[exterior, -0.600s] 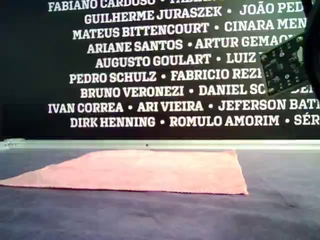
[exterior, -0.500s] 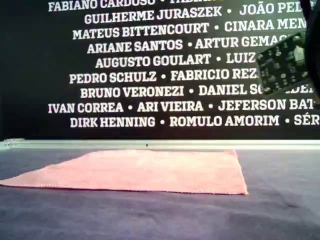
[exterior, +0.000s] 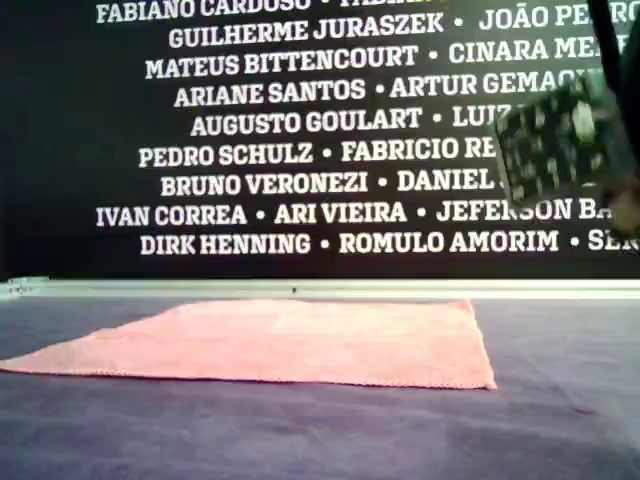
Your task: Fold a cloth
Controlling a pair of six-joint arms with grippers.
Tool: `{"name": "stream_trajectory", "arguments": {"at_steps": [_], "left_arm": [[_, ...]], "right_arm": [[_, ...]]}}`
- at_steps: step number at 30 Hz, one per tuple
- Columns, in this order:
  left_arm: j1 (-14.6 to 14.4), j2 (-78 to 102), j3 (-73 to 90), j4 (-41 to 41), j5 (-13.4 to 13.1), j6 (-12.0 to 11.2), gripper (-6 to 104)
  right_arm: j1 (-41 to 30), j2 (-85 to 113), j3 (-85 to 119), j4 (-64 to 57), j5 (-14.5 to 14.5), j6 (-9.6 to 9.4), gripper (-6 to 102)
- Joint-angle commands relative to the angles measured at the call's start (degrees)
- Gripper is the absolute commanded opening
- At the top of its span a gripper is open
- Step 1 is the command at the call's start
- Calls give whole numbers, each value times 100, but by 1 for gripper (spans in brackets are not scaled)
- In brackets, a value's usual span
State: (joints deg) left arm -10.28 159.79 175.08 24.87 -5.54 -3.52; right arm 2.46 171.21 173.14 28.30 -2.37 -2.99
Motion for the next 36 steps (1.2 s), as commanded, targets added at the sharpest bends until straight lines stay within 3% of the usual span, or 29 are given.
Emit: {"name": "stream_trajectory", "arguments": {"at_steps": [1, 6, 11, 19, 22, 26, 28, 33, 36], "left_arm": [[-132, 18, -264, 0, 9, -18, 50], [-132, 123, -316, -9, 18, -44, 32], [-149, 132, -352, -79, 35, -53, 31], [-1107, 9, -905, -62, 624, -62, 49], [-1134, -18, -1257, -62, 624, -62, 57], [-1143, -598, -1441, -62, 624, -62, 58], [-1143, -1274, -1547, -88, 650, -62, 58], [-1099, -3164, -2575, -105, 650, -62, 60], [-1090, -3937, -3199, -114, 642, -62, 60]], "right_arm": [[9, -202, 79, -299, -18, -18, 28], [-53, -176, 18, -413, -9, 70, 30], [141, -193, -53, -413, -44, -18, 30], [1397, -571, -360, -369, -35, -18, 30], [1477, -1248, -571, -413, -35, -26, 30], [1477, -2549, -1248, -439, -53, 26, 30], [1485, -3173, -1731, -431, -220, 53, 31], [1477, -4632, -2672, -431, -949, 70, 42], [1459, -5528, -3138, -431, -1011, 70, 46]]}}
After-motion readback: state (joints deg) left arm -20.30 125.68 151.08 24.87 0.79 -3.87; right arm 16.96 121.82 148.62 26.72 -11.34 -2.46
